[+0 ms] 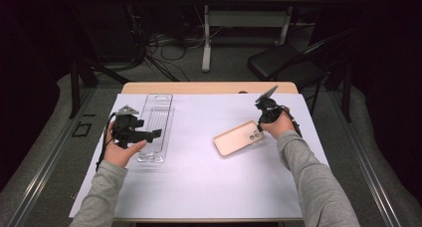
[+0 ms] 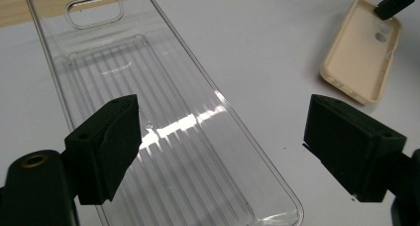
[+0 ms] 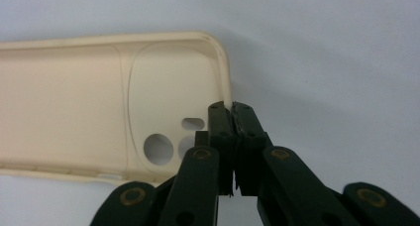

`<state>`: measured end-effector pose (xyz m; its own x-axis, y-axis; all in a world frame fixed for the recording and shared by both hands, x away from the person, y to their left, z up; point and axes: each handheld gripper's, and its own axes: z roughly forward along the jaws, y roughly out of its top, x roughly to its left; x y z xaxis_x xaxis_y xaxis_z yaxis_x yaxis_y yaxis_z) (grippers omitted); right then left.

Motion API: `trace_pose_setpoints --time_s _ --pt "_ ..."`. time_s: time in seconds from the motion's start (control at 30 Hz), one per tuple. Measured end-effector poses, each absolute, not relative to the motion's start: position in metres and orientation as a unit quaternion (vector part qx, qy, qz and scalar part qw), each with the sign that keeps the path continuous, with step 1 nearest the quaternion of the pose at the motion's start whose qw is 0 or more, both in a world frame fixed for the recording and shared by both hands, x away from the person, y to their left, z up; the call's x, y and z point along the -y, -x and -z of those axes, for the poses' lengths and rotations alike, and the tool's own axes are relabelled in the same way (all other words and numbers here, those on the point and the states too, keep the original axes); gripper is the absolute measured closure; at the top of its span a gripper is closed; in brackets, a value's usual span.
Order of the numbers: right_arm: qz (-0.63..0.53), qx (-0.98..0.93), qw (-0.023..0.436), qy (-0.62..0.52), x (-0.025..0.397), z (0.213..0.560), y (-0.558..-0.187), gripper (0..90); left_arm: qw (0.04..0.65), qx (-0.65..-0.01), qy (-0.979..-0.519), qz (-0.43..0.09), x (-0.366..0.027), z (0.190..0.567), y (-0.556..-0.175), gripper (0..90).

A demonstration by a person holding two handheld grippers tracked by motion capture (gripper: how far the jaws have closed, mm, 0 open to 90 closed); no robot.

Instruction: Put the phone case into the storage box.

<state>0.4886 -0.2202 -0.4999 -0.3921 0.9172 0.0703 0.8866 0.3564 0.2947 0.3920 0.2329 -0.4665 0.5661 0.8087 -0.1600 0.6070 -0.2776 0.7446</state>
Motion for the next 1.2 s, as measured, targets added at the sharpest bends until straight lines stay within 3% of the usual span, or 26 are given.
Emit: trace_pose_setpoints --time_s 0.93,1.2 --pt "-0.237 -0.802 0.088 -0.542 0.227 0.483 -0.465 88.5 0.399 -0.446 -0.791 -0.128 -0.232 0.466 -0.391 14.8" --pt "-0.265 -0.798 0.117 -0.529 0.231 0.477 -0.453 88.4 0.402 -0.445 -0.789 -0.131 -0.231 0.466 -0.39 14.8"
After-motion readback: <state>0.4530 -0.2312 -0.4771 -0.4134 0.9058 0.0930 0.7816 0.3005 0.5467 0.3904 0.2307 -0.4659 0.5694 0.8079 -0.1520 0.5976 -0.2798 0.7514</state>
